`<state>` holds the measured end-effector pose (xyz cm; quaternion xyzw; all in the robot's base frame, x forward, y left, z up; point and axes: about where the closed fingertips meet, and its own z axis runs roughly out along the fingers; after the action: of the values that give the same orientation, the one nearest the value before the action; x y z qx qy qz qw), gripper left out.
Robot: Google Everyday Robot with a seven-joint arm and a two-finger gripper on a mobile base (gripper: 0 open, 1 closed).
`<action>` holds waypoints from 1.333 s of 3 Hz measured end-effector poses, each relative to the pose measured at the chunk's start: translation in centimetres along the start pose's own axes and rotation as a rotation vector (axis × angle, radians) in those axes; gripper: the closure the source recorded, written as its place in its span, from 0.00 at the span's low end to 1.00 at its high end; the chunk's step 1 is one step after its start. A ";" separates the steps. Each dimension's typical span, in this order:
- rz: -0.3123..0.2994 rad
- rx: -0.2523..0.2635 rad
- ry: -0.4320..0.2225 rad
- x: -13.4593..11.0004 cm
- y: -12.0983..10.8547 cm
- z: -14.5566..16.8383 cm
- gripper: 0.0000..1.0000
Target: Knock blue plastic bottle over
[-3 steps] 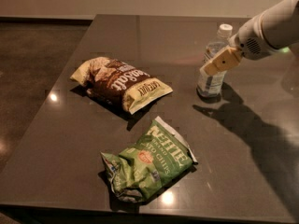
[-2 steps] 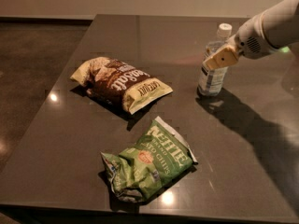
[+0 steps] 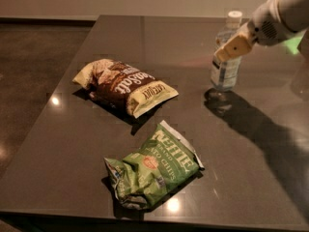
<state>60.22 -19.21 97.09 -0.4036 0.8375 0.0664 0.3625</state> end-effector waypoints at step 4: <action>-0.280 -0.187 0.550 4.1 1.8 -0.2 1.00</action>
Offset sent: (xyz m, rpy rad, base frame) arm -0.0308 -0.0290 -0.0104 -0.4943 0.4125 0.1910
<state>57.14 -20.71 94.17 -0.5492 0.8307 -0.0191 0.0893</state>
